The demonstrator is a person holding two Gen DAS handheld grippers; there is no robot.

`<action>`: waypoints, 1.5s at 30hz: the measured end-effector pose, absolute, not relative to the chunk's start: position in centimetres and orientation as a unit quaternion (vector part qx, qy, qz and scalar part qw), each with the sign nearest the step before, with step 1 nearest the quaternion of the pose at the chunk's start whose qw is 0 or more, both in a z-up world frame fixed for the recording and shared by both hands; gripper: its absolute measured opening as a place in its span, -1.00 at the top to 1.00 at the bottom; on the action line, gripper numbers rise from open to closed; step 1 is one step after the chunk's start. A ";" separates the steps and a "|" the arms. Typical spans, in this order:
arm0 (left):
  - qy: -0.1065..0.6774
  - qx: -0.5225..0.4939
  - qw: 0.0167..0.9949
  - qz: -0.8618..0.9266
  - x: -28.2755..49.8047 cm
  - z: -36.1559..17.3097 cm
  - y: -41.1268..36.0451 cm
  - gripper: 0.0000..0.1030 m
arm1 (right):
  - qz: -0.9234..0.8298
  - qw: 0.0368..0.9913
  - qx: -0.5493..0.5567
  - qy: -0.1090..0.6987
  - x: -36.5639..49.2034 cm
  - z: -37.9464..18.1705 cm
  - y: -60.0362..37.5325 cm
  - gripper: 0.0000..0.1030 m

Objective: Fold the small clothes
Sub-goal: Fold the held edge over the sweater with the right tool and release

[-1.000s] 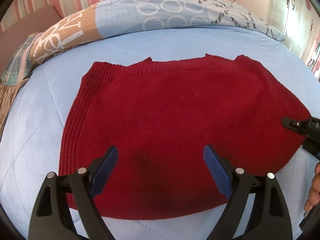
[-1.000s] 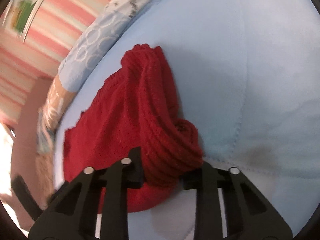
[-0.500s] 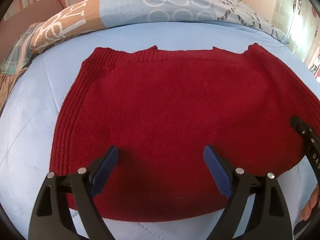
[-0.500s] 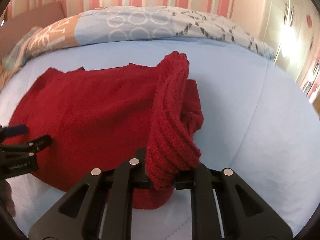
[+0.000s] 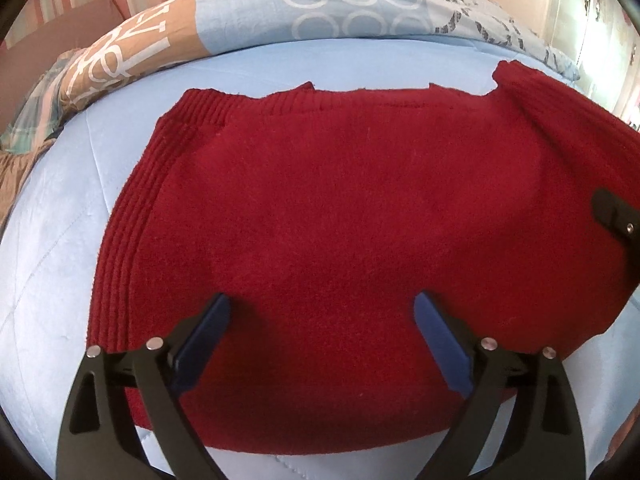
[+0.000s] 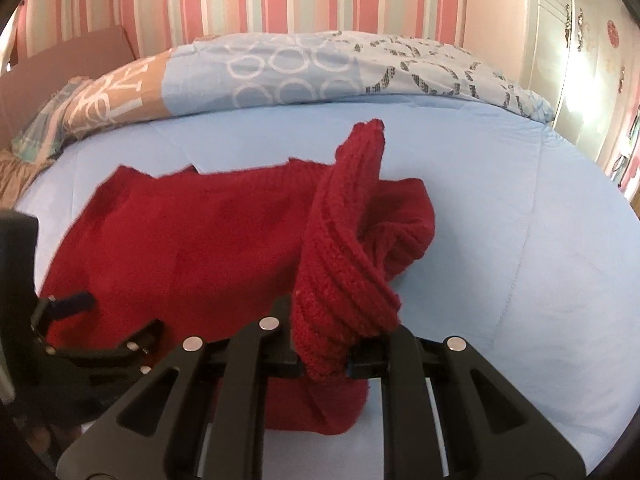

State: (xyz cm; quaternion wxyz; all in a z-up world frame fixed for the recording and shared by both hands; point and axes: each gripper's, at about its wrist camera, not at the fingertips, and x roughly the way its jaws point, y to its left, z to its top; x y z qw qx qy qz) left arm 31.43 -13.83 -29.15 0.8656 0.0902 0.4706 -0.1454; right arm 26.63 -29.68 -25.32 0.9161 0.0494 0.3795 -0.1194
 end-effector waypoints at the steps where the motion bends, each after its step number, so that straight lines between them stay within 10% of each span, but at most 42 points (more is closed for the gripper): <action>1: 0.470 0.082 0.865 -0.153 31.4 -28.8 -13.5 -0.82 | -0.118 0.919 0.050 0.374 26.8 -24.9 -29.2 0.74; 13: 0.434 0.032 0.898 -0.069 34.4 -24.3 4.1 -0.82 | -0.036 0.950 0.008 0.309 29.6 -21.3 -16.6 0.74; 26: 0.445 0.012 0.896 -0.005 33.6 -25.4 13.1 -0.82 | 0.055 0.900 -0.183 0.391 30.1 -29.9 -2.8 0.73; 33: 0.442 0.017 0.897 -0.025 33.7 -25.1 11.6 -0.82 | 0.121 0.903 -0.125 0.393 28.0 -26.3 -5.3 -0.16; 45: 0.423 0.042 0.893 -0.146 32.7 -23.1 3.3 -0.82 | -0.007 0.924 -0.048 0.380 26.8 -22.7 -18.0 -0.42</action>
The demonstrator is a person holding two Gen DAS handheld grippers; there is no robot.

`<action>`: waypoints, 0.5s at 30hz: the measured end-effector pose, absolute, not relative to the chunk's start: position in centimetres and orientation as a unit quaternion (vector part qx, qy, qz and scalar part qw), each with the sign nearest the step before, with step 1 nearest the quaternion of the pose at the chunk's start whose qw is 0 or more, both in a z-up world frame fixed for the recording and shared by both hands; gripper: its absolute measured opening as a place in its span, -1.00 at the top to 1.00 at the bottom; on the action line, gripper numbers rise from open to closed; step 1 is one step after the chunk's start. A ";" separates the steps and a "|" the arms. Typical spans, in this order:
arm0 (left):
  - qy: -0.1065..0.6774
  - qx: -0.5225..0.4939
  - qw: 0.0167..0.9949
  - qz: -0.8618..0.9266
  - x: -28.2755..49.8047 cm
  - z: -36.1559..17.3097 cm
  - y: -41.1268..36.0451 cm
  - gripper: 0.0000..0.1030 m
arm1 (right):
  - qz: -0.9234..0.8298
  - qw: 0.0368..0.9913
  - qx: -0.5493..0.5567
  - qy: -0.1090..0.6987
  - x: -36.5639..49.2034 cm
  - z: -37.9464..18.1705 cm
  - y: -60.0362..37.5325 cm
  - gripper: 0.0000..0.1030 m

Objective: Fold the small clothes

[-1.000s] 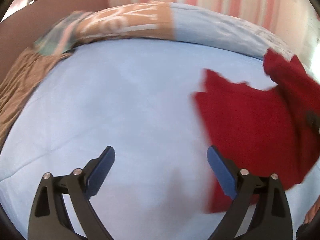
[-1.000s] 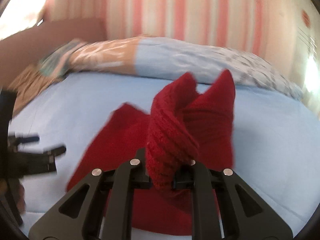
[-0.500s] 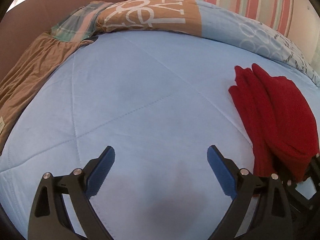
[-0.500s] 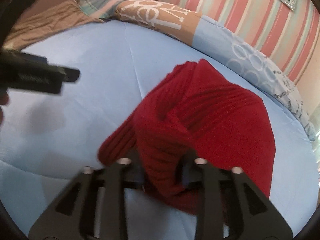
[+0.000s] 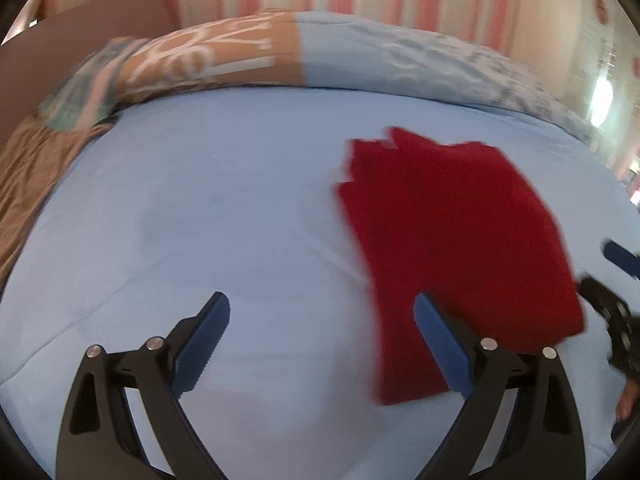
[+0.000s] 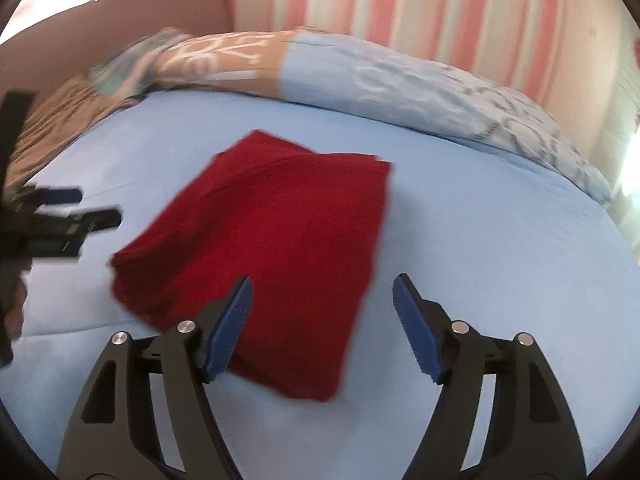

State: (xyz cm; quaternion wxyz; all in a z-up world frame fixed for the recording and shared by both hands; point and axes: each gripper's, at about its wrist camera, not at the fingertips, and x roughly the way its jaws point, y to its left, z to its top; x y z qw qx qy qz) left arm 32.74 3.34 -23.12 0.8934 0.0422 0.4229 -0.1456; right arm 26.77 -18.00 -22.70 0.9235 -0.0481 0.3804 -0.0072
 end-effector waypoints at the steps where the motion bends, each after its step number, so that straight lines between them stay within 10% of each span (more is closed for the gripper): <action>1: 0.419 0.040 0.890 -0.175 32.4 -23.0 2.4 -0.82 | -0.012 0.924 -0.043 0.379 26.7 -22.6 -18.4 -0.42; 8: 0.402 0.072 0.878 -0.249 30.5 -23.2 -0.9 -0.79 | -0.015 0.925 -0.033 0.378 26.0 -22.9 -19.4 -0.42; 12: 0.441 0.031 0.856 -0.268 31.4 -24.2 -0.8 0.15 | -0.018 0.925 -0.026 0.380 26.5 -23.1 -19.9 -0.42; 15: 0.454 0.035 0.850 -0.267 31.6 -24.8 -1.0 0.24 | -0.016 0.924 -0.020 0.381 26.8 -23.3 -20.1 -0.42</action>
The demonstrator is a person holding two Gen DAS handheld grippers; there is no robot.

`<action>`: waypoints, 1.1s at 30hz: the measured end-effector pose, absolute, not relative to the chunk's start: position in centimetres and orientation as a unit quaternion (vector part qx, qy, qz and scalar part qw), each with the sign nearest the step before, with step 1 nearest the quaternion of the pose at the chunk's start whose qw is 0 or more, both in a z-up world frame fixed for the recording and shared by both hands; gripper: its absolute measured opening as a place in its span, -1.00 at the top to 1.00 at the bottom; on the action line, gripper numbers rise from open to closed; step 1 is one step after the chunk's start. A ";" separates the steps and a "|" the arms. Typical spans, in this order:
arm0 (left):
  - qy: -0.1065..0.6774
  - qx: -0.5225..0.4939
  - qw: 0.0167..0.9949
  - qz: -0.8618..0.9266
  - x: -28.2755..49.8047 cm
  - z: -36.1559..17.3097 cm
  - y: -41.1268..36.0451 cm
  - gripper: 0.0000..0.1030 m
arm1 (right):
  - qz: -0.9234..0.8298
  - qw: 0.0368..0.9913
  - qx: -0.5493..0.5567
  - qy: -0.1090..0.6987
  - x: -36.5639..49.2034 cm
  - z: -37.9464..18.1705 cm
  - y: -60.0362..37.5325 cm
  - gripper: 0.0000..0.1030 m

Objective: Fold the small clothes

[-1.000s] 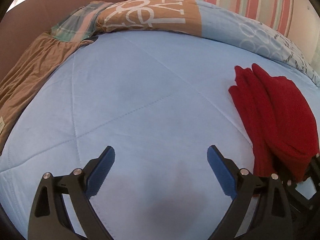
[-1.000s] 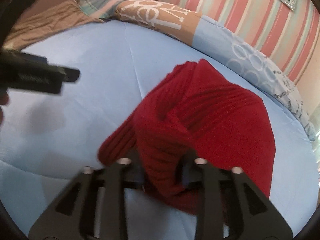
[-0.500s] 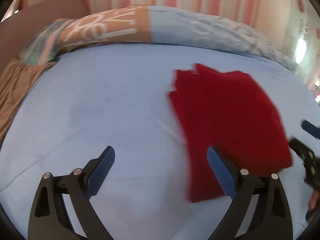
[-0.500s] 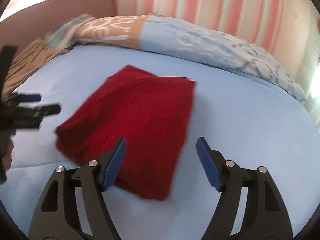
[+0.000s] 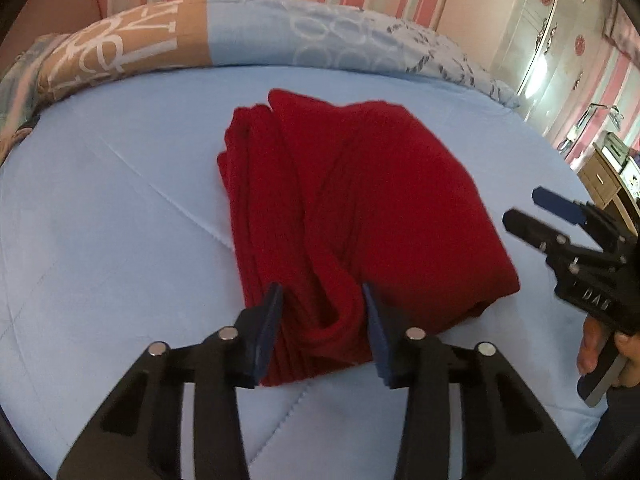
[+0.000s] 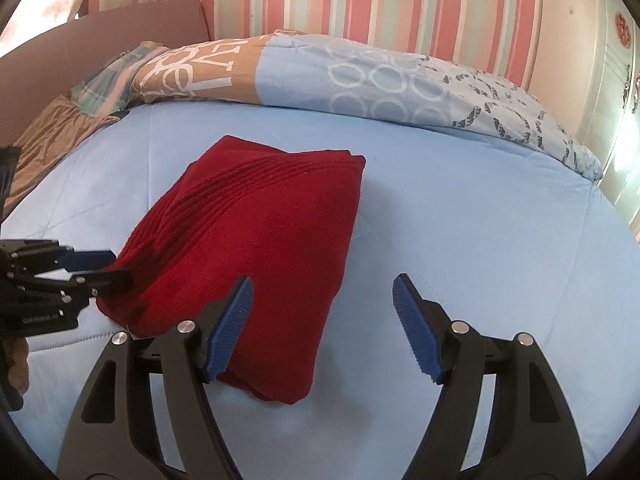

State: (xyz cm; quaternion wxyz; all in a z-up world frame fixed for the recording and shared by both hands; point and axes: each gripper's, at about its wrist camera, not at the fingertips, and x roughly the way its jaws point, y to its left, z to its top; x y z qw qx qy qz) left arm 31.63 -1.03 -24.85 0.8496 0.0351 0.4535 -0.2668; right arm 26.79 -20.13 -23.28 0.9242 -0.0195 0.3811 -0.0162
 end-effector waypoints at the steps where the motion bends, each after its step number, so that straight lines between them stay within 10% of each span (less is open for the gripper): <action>1: 0.452 0.038 0.850 -0.268 31.6 -24.9 -0.9 0.25 | -0.015 0.924 -0.017 0.382 26.9 -23.3 -20.2 -0.42; 6: 0.478 0.043 0.840 -0.255 31.9 -25.8 -0.7 0.63 | 0.000 0.913 0.029 0.406 27.9 -23.8 -21.6 -0.42; 28: 0.495 -0.020 0.844 -0.205 30.1 -27.1 2.3 0.75 | 0.017 0.903 0.082 0.422 29.8 -24.4 -23.6 -0.42; 30: 0.485 -0.033 0.846 -0.217 30.3 -26.6 2.6 0.42 | 0.020 0.902 0.088 0.423 29.8 -24.4 -23.8 -0.42; 33: 0.481 -0.038 0.852 -0.205 30.4 -25.9 3.3 -0.67 | 0.021 0.904 0.096 0.416 29.4 -23.9 -24.2 -0.56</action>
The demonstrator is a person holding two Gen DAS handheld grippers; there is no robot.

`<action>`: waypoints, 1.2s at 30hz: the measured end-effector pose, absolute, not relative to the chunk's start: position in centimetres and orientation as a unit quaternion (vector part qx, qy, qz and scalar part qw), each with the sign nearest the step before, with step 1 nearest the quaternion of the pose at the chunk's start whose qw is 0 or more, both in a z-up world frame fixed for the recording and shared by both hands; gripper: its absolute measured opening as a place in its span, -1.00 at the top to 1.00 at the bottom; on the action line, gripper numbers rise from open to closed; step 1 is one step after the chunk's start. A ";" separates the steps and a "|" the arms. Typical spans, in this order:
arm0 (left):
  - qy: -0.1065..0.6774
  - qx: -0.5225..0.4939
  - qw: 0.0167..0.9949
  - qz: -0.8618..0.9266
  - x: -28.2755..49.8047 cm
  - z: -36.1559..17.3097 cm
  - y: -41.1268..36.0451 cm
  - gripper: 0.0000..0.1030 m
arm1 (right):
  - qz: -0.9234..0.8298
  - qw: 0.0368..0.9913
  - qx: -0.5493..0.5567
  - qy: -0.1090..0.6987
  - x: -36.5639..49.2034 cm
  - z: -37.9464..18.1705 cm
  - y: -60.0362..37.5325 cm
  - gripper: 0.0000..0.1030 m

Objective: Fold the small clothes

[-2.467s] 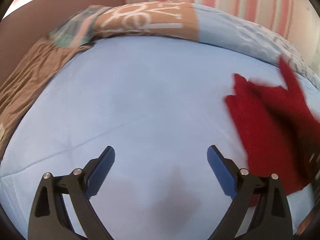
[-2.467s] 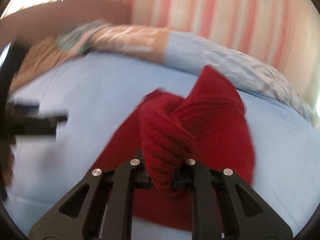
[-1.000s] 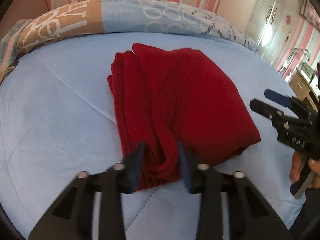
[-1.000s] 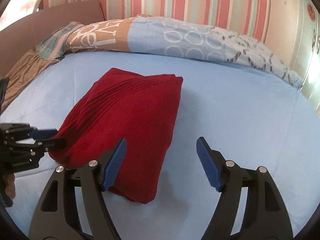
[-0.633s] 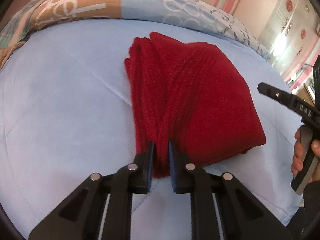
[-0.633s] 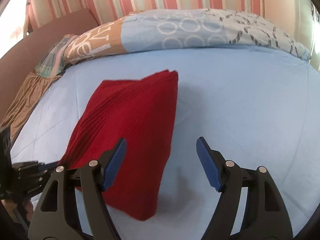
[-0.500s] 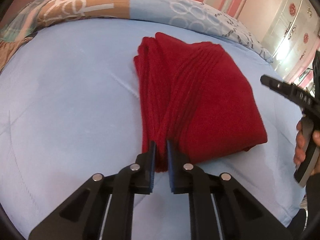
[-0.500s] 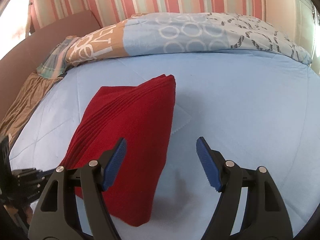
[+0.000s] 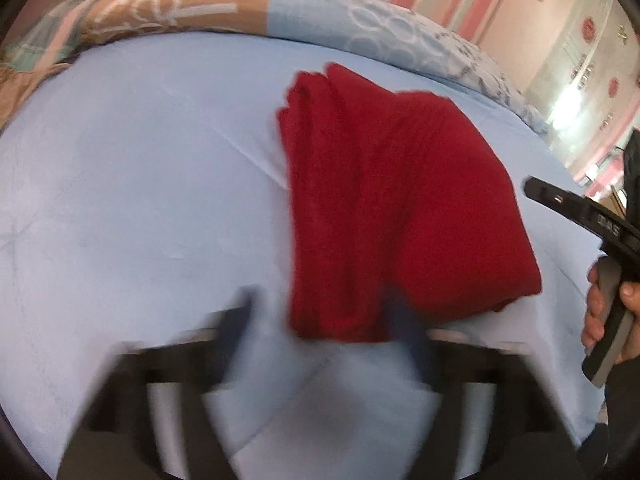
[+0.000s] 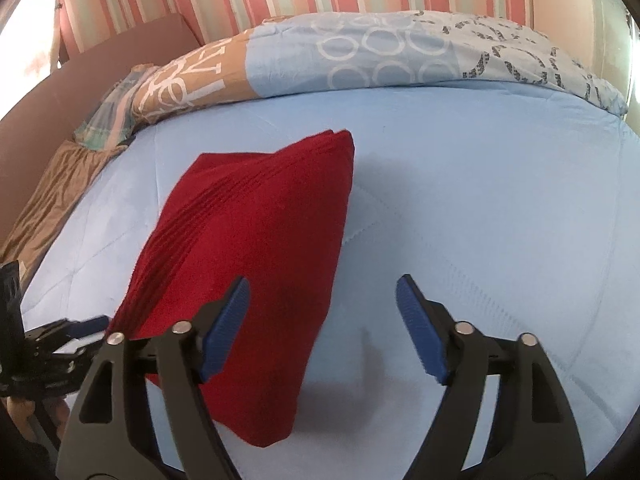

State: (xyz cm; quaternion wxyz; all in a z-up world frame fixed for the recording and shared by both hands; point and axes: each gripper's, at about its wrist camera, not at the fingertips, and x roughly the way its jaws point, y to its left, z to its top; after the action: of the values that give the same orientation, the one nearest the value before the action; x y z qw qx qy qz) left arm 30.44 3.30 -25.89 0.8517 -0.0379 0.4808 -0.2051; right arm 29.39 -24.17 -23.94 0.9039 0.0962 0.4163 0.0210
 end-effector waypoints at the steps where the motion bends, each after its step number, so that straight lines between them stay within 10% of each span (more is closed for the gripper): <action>1: 0.476 -0.047 0.852 -0.213 30.3 -25.4 3.8 -0.67 | 0.019 0.905 0.095 0.414 29.2 -23.8 -24.3 -0.57; 25: 0.543 -0.064 0.784 -0.293 34.1 -27.2 2.0 -0.72 | 0.007 0.906 0.038 0.422 29.2 -24.4 -24.1 -0.61; 27: 0.540 -0.058 0.781 -0.307 33.8 -27.0 1.8 -0.31 | 0.006 0.903 0.048 0.427 29.4 -24.6 -24.4 -0.61; 36: 0.523 -0.006 0.797 -0.300 33.4 -26.3 0.6 -0.05 | 0.035 0.881 0.147 0.448 30.1 -26.5 -25.9 -0.62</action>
State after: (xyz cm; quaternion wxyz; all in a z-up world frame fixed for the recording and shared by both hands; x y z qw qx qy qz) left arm 33.35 0.63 -26.31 0.7974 -0.0060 0.5234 -0.3004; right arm 30.07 -25.89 -26.46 0.8812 0.1468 0.4481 0.0349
